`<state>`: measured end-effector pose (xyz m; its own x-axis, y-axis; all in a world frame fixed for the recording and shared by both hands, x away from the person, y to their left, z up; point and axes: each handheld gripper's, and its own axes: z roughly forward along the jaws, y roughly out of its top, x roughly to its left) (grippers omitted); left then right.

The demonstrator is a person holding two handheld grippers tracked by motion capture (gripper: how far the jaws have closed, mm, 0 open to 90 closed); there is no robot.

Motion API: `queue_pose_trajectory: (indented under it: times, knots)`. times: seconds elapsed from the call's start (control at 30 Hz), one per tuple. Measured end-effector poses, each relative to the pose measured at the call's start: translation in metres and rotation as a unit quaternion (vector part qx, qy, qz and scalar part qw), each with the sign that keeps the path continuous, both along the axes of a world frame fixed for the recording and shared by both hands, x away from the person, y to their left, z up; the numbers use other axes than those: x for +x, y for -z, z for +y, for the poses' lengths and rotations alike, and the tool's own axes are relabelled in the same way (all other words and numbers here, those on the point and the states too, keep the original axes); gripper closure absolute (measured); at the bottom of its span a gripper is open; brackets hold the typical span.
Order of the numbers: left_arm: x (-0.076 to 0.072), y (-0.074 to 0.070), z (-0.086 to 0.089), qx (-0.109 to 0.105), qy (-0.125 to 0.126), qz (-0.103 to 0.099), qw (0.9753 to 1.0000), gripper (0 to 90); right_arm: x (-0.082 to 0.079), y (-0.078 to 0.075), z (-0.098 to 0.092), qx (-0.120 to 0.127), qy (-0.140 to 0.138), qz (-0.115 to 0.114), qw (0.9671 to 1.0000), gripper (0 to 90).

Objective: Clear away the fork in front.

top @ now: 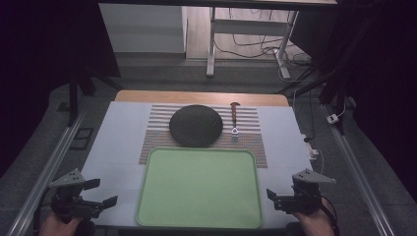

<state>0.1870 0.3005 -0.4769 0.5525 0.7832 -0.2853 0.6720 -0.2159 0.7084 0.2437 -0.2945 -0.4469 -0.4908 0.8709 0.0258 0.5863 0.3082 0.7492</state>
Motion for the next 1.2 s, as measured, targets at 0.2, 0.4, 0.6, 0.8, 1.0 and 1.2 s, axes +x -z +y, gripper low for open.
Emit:
queue_pose_trajectory:
  times: [0.2,0.4,0.6,0.8,1.0,1.2]
  knots:
    - [0.0,0.0,0.0,0.002,-0.001,0.002,1.0,1.2,0.003,0.0,0.005,-0.003,-0.017,-0.003,0.9998,0.0]
    - [0.001,0.0,-0.001,0.003,-0.003,0.004,1.0,1.5,0.01,-0.002,0.01,0.015,-0.04,-0.004,0.9991,0.0]
    - [0.001,0.0,-0.001,0.005,-0.002,0.004,1.0,1.6,0.015,-0.003,0.012,0.018,-0.044,-0.006,0.9988,0.0]
    - [0.001,0.0,-0.001,0.004,-0.004,0.006,1.0,1.3,0.021,-0.005,0.017,0.025,-0.047,-0.015,0.9985,0.0]
    - [0.001,0.0,-0.001,0.005,-0.002,0.004,1.0,1.2,0.031,-0.003,0.023,0.028,-0.064,-0.002,0.9975,0.0]
    - [0.0,0.0,-0.001,0.007,-0.002,0.003,1.0,1.2,0.041,-0.004,0.028,0.024,-0.068,0.001,0.9974,0.0]
